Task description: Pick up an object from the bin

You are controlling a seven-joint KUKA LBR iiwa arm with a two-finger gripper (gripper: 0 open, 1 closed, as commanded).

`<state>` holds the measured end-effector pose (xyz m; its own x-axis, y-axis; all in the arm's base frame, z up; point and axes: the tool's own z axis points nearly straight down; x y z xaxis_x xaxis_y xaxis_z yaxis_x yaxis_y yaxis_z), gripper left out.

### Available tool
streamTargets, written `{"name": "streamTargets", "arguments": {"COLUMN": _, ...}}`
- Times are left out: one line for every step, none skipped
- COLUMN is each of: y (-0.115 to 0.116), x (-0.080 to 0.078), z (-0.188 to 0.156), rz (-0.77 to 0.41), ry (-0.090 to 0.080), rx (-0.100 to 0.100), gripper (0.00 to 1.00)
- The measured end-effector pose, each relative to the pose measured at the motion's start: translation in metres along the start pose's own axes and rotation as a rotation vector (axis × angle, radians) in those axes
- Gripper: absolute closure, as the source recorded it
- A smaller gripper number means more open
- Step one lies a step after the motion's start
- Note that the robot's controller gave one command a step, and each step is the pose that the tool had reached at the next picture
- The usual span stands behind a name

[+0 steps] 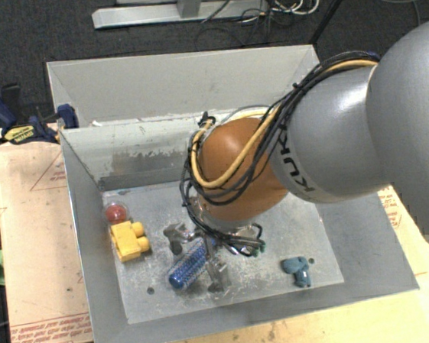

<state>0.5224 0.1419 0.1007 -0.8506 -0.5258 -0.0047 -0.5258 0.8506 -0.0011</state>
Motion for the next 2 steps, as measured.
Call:
{"name": "streamTargets", "arguments": {"y": -0.043, "x": -0.003, "z": 0.001, "rz": -0.09, "ry": 0.001, "rx": 0.0, "gripper": 0.0}}
{"name": "streamTargets", "arguments": {"y": -0.05, "x": 0.002, "z": 0.032, "rz": -0.047, "ry": 0.005, "rx": -0.004, "gripper": 0.0}}
